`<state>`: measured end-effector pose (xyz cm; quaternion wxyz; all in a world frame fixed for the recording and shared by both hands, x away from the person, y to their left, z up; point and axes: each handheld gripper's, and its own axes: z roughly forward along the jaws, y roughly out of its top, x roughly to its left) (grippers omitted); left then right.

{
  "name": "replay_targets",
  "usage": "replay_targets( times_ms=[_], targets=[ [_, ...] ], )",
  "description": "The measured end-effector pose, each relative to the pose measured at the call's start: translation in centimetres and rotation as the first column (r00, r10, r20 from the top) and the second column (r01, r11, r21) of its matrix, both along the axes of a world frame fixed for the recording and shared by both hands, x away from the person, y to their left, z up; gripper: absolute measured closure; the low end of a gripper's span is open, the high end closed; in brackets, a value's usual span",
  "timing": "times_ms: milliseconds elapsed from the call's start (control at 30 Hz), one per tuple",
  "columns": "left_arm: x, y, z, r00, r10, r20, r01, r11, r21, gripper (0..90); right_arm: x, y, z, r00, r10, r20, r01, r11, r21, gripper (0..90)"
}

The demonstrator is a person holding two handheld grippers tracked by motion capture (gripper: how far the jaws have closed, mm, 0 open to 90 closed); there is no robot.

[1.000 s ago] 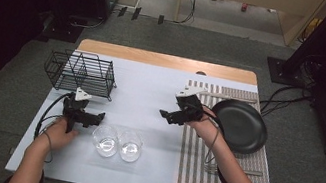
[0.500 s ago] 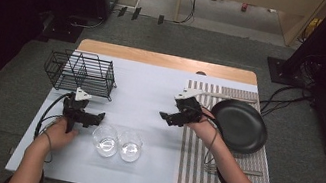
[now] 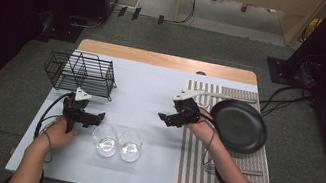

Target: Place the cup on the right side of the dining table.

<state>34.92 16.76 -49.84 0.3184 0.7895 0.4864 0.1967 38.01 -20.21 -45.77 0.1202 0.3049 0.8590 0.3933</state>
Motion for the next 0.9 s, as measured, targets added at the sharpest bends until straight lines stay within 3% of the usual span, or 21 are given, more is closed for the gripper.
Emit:
replay_targets(
  times_ms=[900],
  targets=[
    [0.0, 0.0, 0.0, 1.0000, 0.000, 0.000, 0.000, 1.0000, 0.000, 0.0, -0.6, 1.6, -0.8, 0.9985, 0.054, -0.012, -0.054, 0.999, 0.004, 18.3]
  ],
)
